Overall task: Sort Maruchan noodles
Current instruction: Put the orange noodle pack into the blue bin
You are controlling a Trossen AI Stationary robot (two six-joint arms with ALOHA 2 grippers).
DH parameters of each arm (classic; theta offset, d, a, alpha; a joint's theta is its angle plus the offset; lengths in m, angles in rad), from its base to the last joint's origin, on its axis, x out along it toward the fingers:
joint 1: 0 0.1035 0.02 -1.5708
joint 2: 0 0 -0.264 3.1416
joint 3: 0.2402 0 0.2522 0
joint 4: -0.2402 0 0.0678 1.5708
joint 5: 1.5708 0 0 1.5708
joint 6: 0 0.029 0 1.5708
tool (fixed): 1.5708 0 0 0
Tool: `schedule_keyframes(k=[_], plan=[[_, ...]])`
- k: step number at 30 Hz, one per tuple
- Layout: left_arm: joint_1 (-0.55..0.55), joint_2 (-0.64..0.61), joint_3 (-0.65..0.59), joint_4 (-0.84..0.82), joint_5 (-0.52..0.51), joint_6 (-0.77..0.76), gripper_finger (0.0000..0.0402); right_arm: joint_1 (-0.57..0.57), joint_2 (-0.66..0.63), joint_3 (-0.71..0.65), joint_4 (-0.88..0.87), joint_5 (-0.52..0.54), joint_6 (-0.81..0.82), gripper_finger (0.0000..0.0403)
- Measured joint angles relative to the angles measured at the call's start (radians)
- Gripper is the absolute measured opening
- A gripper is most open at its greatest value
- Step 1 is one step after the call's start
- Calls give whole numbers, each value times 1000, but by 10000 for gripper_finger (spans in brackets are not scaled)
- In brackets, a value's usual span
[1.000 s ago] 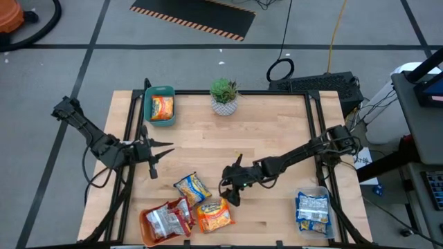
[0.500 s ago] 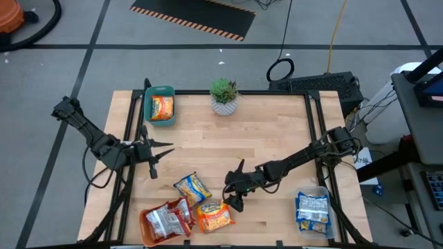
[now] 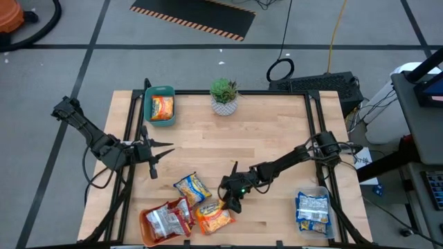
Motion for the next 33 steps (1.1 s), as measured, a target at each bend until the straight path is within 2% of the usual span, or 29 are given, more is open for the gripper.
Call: schedule_keyframes(k=[6,17,26,29,33], plan=[[0,0,0,-3,0,0,85,-3,2,0,2,-26,-44,193],[0,0,0,-3,0,-1,85,-30,4,-1,52,-59,-144,14],[0,0,0,-2,-1,-9,85,-42,-43,-3,53,-69,-194,2],[5,0,-1,30,-39,-27,85,-42,-116,-3,4,-21,-223,1],[19,-3,-1,82,-42,-43,85,-42,-244,-3,-117,102,-264,0]])
